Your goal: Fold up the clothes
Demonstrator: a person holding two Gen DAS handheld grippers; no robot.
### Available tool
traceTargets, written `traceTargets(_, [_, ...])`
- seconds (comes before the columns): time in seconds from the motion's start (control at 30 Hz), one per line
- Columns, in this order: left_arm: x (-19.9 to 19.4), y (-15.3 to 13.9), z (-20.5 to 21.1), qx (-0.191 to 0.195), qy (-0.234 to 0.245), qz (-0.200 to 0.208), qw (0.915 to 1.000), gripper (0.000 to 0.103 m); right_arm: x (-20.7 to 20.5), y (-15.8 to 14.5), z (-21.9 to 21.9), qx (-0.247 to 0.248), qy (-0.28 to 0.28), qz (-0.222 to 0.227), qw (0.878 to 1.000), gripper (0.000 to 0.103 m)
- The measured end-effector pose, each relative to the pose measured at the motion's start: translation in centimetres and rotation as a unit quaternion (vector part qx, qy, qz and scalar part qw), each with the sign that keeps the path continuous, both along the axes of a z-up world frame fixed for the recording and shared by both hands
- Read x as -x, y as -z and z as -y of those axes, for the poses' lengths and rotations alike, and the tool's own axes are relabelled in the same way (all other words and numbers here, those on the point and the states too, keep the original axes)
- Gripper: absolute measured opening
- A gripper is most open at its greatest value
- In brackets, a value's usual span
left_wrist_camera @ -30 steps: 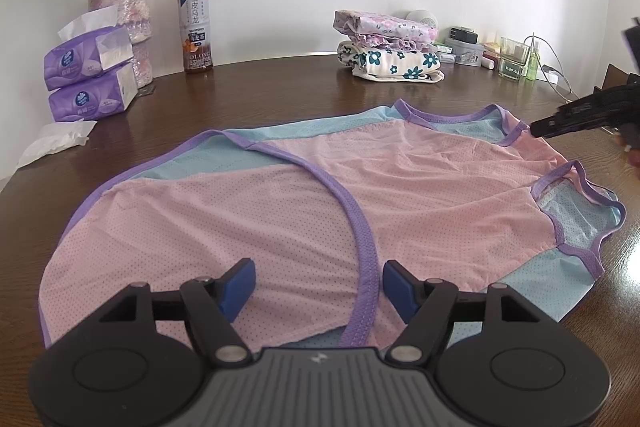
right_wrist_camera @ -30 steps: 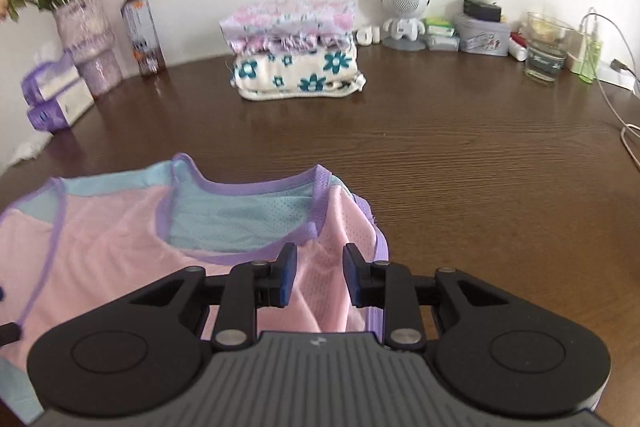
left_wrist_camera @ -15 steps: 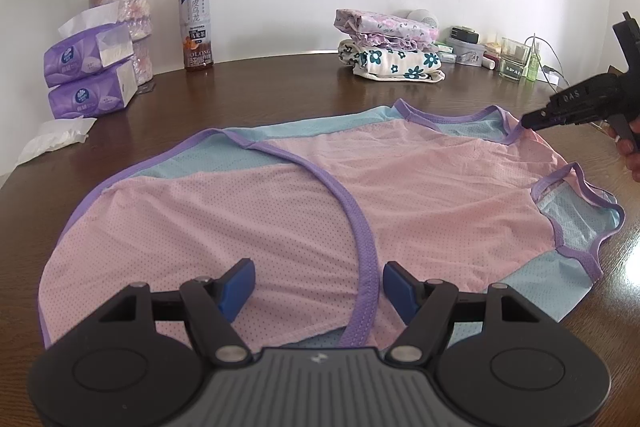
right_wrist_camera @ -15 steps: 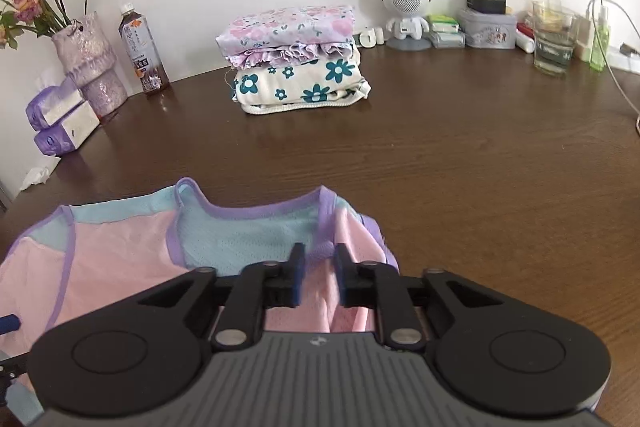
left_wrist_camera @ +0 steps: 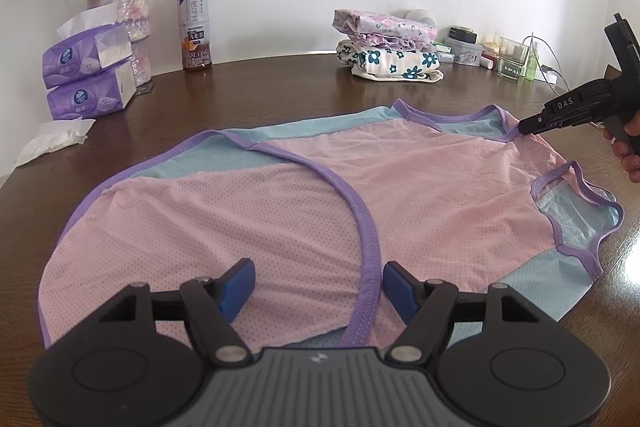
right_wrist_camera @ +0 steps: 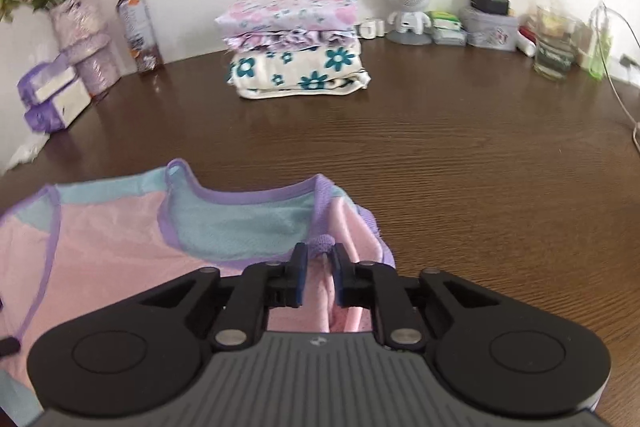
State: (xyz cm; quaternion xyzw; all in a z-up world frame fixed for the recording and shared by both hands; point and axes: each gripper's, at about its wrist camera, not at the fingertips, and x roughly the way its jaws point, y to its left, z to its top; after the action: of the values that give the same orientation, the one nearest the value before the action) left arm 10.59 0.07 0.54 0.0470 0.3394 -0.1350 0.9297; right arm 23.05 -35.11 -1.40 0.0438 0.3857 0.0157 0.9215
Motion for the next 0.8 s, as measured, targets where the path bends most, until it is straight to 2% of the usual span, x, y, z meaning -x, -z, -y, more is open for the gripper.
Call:
traceTargets(0.13, [0.1,0.0,0.0,0.0,0.0,0.001,1.0,0.07,0.0,-0.4,-0.9,0.017,0.001,0.014,1.0,0.018])
traceTargets(0.2, [0.0,0.0,0.0,0.0,0.0,0.001,1.0,0.07,-0.4,-0.3,-1.1,0.027,0.002,0.01,1.0,0.03])
traceTargets(0.3, [0.0,0.0,0.0,0.001,0.001,0.002,1.0,0.07,-1.0,-0.1,-1.5,0.043,0.003,0.004,0.999,0.031])
traceTargets(0.33, [0.1,0.0,-0.1,0.002,0.0,0.002,1.0,0.07,-1.1,-0.1,-1.7,0.048,0.004,0.002,0.999,0.029])
traceTargets(0.4, [0.1,0.0,-0.1,0.003,0.0,0.003,1.0,0.07,-1.2,0.3,-1.5,0.047,0.001,-0.003,0.999,0.004])
traceTargets(0.53, [0.1,0.1,-0.1,0.003,0.001,0.003,1.0,0.07,0.3,-1.0,-1.6,0.031,-0.02,0.038,0.999,0.005])
traceTargets(0.67, [0.2,0.1,-0.1,0.002,0.001,0.004,1.0,0.07,1.3,-2.9,-0.4,-0.018,-0.025,0.072,0.997,0.005])
traceTargets(0.73, [0.2,0.1,-0.1,0.002,0.001,0.005,1.0,0.07,1.2,-2.7,0.2,-0.026,-0.018,0.069,0.997,0.005])
traceTargets(0.8, [0.2,0.1,0.0,0.002,0.001,0.005,1.0,0.07,0.6,-1.6,0.5,-0.017,-0.01,0.044,0.999,0.005])
